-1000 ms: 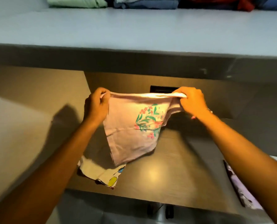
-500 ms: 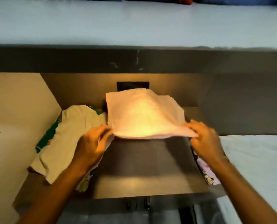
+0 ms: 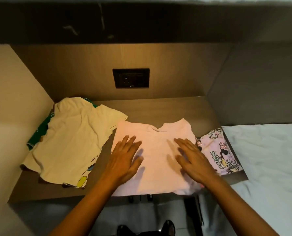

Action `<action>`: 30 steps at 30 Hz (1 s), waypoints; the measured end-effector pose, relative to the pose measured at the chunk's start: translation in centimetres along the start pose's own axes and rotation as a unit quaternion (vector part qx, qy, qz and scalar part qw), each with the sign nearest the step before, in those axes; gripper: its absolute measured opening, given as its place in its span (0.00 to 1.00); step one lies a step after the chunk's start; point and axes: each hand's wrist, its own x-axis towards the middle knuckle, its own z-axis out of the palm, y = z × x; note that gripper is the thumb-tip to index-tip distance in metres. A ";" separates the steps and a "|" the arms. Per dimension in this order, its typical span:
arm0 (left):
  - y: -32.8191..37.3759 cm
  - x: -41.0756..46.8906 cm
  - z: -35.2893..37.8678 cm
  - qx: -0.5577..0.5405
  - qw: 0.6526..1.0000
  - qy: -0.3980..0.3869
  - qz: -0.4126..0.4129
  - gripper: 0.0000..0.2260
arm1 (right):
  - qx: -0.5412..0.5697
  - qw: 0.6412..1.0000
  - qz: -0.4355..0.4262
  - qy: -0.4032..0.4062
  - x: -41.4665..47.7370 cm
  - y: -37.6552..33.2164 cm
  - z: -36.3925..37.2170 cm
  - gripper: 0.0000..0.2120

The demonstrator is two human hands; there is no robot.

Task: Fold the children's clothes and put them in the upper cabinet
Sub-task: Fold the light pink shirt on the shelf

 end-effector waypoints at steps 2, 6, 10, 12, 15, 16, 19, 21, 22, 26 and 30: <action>-0.7 2.4 1.8 0.075 0.996 -0.030 -0.040 0.29 | -0.097 0.995 0.005 -0.028 3.0 0.6 2.0 0.30; -4.2 3.7 3.0 0.112 0.990 -0.002 -0.091 0.30 | -0.202 0.979 -0.025 -0.016 7.0 2.7 4.0 0.32; -5.5 5.0 2.4 0.120 0.987 -0.001 -0.107 0.30 | -0.202 0.978 -0.043 -0.019 9.4 2.5 3.8 0.32; -4.9 4.8 2.1 0.092 0.991 -0.006 -0.102 0.31 | -0.182 0.983 -0.037 -0.012 8.9 1.9 3.4 0.31; -3.8 2.0 0.8 -0.007 0.999 0.023 -0.043 0.33 | -0.106 0.991 -0.065 0.045 4.4 1.0 2.6 0.29; -4.0 0.2 0.2 -0.009 0.999 0.031 -0.014 0.33 | -0.084 0.991 -0.084 0.054 2.0 0.8 2.5 0.28; -5.4 -6.3 -0.6 0.058 0.997 0.019 0.047 0.32 | -0.097 0.987 -0.123 0.025 -5.3 1.9 3.3 0.28; -5.6 -9.7 -0.4 0.072 0.995 0.004 0.066 0.31 | -0.146 0.981 -0.126 0.005 -7.9 2.8 3.8 0.28; -5.5 -10.7 -0.1 0.079 0.994 0.000 0.077 0.29 | -0.160 0.981 -0.113 0.009 -8.5 3.1 3.8 0.29; -5.3 -11.0 0.2 0.105 0.982 0.059 0.146 0.24 | -0.138 0.982 -0.098 0.085 -8.7 3.2 3.5 0.27; -4.1 -11.8 -0.9 0.055 0.987 0.051 0.141 0.25 | -0.083 0.988 -0.094 0.094 -10.8 3.3 2.1 0.27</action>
